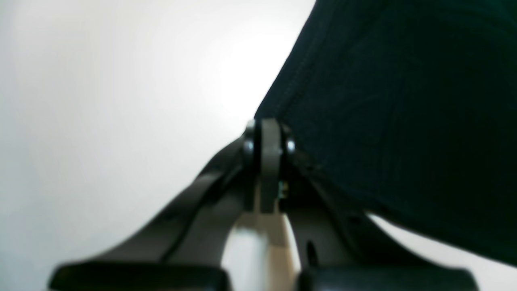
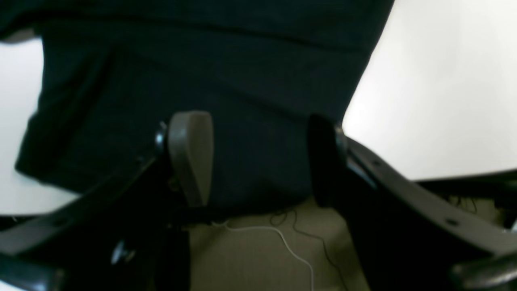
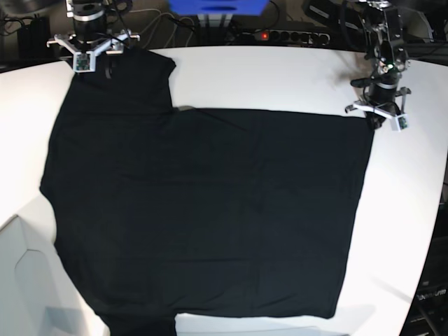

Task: Fold the T-shirt properly
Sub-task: 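Close both grippers on the shoulder edge corners of the shirt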

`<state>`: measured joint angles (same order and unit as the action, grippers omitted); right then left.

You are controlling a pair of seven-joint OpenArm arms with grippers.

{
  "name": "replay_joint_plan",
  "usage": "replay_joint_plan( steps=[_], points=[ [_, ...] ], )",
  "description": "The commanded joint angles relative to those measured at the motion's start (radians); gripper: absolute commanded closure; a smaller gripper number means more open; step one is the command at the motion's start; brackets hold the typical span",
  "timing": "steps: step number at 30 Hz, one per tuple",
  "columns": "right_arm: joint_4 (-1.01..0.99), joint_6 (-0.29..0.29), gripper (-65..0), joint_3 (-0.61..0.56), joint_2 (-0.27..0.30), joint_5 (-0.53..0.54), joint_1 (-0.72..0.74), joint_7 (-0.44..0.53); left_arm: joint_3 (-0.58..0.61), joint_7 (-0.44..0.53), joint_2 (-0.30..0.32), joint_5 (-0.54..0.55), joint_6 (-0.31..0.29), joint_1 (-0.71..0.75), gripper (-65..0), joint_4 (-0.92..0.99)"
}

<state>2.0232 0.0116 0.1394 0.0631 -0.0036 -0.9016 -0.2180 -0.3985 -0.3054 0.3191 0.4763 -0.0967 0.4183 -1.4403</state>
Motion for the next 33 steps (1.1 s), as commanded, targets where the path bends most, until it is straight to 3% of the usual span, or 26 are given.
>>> replay_joint_plan(
  steps=[1, 11, 21, 24, 29, 33],
  points=[
    [0.014, 0.001, -38.1, 0.006, 0.001, -0.002, -0.012, 0.019, 0.005, -0.07, 0.002, 0.0, -0.001, 0.015, 0.0, -0.001],
    [0.014, 0.001, -42.7, 0.006, 0.002, -0.002, -0.012, 0.019, -0.007, -0.07, -0.013, 0.005, 0.005, 0.05, 0.0, -0.142],
    [0.014, 0.001, -42.7, 0.004, 0.002, -0.002, -0.012, 0.022, -0.007, -0.071, -0.013, 0.0, 0.008, 0.072, -0.9, -0.185],
    [0.014, 0.001, -42.7, 0.004, 0.002, -0.002, 0.0, 0.019, -0.041, -0.071, -0.013, 0.006, 0.008, 0.083, -6.9, -0.193],
    [0.012, 0.001, -42.7, 0.004, 0.002, -0.002, 0.0, 0.019, -0.112, -0.071, -0.048, 0.0, 0.008, 0.084, -26.9, -0.239],
    [0.012, 0.001, -42.7, 0.001, 0.002, -0.002, 0.002, 0.019, -0.118, -0.071, -0.048, 0.0, 0.007, 0.083, -36.4, -0.238]
  ],
)
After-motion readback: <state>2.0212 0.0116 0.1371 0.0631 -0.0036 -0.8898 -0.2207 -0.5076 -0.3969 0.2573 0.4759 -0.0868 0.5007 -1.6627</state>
